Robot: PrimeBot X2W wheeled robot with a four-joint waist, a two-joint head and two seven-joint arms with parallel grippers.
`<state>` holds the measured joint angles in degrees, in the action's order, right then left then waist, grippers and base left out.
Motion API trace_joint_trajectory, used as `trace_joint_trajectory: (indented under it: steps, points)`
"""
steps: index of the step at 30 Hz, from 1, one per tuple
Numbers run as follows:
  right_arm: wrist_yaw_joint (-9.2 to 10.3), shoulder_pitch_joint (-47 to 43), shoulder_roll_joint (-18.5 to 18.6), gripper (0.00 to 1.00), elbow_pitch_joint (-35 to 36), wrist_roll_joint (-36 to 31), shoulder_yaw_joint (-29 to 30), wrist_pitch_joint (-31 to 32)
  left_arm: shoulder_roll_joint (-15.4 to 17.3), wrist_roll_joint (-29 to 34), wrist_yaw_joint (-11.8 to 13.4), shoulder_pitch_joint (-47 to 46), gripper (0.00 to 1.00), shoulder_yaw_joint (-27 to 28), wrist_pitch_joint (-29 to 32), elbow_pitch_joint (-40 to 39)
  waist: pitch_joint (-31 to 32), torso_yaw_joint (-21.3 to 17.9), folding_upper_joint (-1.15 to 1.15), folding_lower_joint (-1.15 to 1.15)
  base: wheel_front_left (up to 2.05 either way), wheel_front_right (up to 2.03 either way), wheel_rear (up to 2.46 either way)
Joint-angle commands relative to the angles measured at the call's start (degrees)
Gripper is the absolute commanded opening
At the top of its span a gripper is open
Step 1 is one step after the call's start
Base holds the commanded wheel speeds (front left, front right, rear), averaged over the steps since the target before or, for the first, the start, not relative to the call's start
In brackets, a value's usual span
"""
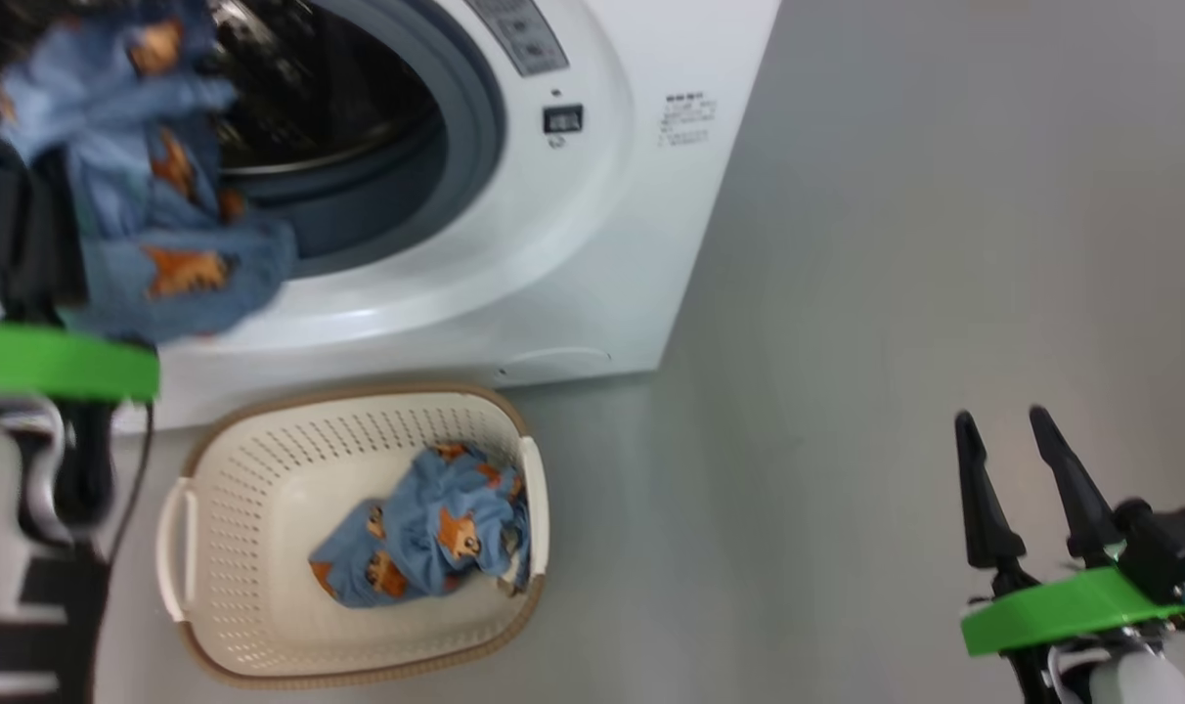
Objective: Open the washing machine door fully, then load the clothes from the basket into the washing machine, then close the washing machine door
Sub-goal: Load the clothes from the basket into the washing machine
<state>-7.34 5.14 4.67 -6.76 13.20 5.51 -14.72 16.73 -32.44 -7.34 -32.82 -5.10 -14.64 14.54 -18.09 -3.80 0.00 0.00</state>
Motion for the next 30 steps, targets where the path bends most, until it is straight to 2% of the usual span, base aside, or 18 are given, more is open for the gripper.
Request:
trace_joint_trajectory:
  steps: [1,11,16,20,24,25,26,27,28,30]
  points:
    - [-0.14,1.44,-0.02,1.0,1.46,-0.56,-1.79,-0.28,2.94,-0.49,-0.14,-3.67,0.0,1.07,-0.36,0.91,-3.85,-2.7,0.0,0.0,0.0,0.0,0.0]
    - [-0.14,4.87,-1.43,1.0,1.25,-0.29,-4.27,-0.28,6.26,-1.17,-0.14,-19.19,0.0,-3.94,-0.36,24.01,-8.41,-6.87,0.0,0.0,0.0,0.0,0.0]
    - [-0.14,5.62,-1.68,1.0,1.19,-0.03,-5.18,-0.28,7.63,-1.41,-0.14,-25.47,0.0,-5.86,-0.36,32.01,-9.81,-8.66,0.0,0.0,0.0,0.0,0.0]
    - [-0.14,6.0,-1.76,1.0,1.18,0.33,-5.78,-0.28,9.01,-0.33,-0.14,-30.28,0.0,-5.48,-0.36,33.89,-10.86,-9.81,0.0,0.0,0.0,0.0,0.0]
    - [-0.14,6.61,-1.78,1.0,1.39,1.29,-6.16,-0.28,9.85,2.25,-0.14,-33.68,0.0,-2.07,-0.36,30.11,-12.13,-10.57,0.0,0.0,0.0,0.0,0.0]
    - [-0.14,6.77,-1.78,1.0,1.55,1.55,-6.29,-0.28,9.38,3.41,-0.14,-33.79,0.25,-0.1,-0.36,29.19,-12.31,-10.75,0.0,0.0,0.0,0.0,0.0]
    - [-0.14,6.75,-1.78,1.0,1.6,1.64,-6.37,-0.28,9.09,4.1,-0.14,-33.58,0.76,-0.04,-0.36,29.17,-12.33,-10.84,0.0,0.0,0.0,0.0,0.0]
    - [-0.14,6.75,-1.78,1.0,1.6,1.64,-6.37,-0.28,9.09,4.1,-0.14,-33.58,0.76,-0.04,-0.36,29.17,-12.33,-10.84,0.0,0.0,0.0,0.0,0.0]
    - [-0.14,6.7,-1.78,1.0,1.65,1.72,-6.43,-0.28,9.01,4.86,-0.14,-33.36,1.0,0.05,-0.36,28.93,-12.34,-10.92,0.0,0.0,0.0,0.0,0.0]
    - [-0.14,6.63,-1.79,1.0,1.66,1.83,-6.44,-0.28,8.49,5.42,-0.14,-32.58,1.0,0.87,-0.36,29.23,-12.31,-10.95,0.0,0.0,0.0,0.0,0.0]
